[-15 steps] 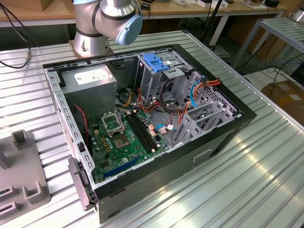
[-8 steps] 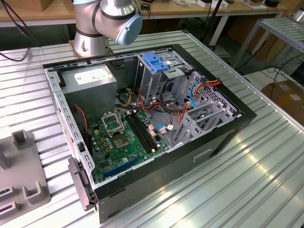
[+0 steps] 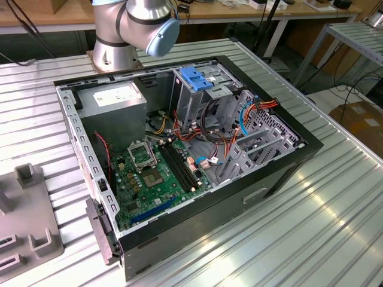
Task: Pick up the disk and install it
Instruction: 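Pick up the disk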
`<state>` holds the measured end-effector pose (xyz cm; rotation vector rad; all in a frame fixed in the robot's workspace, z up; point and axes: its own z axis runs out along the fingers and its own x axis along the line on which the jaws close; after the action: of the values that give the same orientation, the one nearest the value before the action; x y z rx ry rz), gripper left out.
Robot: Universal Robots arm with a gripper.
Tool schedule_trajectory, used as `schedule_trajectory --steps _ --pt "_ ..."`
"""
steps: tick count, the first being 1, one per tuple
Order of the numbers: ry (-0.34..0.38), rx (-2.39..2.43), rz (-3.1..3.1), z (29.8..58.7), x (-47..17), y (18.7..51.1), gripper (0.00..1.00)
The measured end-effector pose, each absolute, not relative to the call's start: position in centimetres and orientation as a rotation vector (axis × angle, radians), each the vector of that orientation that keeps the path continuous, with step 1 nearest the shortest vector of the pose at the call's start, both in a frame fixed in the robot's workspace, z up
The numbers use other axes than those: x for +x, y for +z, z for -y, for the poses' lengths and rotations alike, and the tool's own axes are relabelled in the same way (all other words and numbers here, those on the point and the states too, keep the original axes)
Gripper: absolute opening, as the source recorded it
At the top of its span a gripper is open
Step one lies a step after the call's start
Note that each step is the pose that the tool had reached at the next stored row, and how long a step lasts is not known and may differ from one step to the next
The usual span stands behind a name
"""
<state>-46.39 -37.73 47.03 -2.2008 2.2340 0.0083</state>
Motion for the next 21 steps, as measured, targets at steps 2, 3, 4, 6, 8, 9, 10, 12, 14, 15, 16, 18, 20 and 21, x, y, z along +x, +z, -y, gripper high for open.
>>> schedule_trajectory --steps 2,3,4,6,8,9,10,12,14,15,16,18,20,21 --pt "0.009 -2.201 -2.234 37.7 -46.4 48.0 0.37" --pt "0.01 -2.201 -2.235 37.7 -46.3 48.8 0.37" --pt "0.011 -2.202 -2.235 37.7 -46.3 49.6 0.37" --pt "0.011 -2.202 -2.236 37.7 -46.3 50.7 0.37" --pt "0.013 -2.203 -2.236 37.7 -46.3 52.3 0.37" --pt "0.013 -2.203 -2.236 37.7 -46.3 53.1 0.37" --pt "0.013 -2.203 -2.237 37.7 -46.3 53.7 0.37" --pt "0.014 -2.204 -2.237 37.7 -46.3 54.0 0.37" --pt "0.014 -2.203 -2.237 37.7 -46.3 54.0 0.37" --pt "0.014 -2.203 -2.237 37.7 -46.3 54.0 0.37" --pt "0.014 -2.203 -2.237 37.7 -46.3 54.0 0.37" --pt "0.014 -2.203 -2.237 37.7 -46.2 54.0 0.37" --pt "0.014 -2.204 -2.237 37.7 -46.1 54.0 0.37" --pt "0.014 -2.204 -2.237 37.7 -46.0 54.0 0.37"
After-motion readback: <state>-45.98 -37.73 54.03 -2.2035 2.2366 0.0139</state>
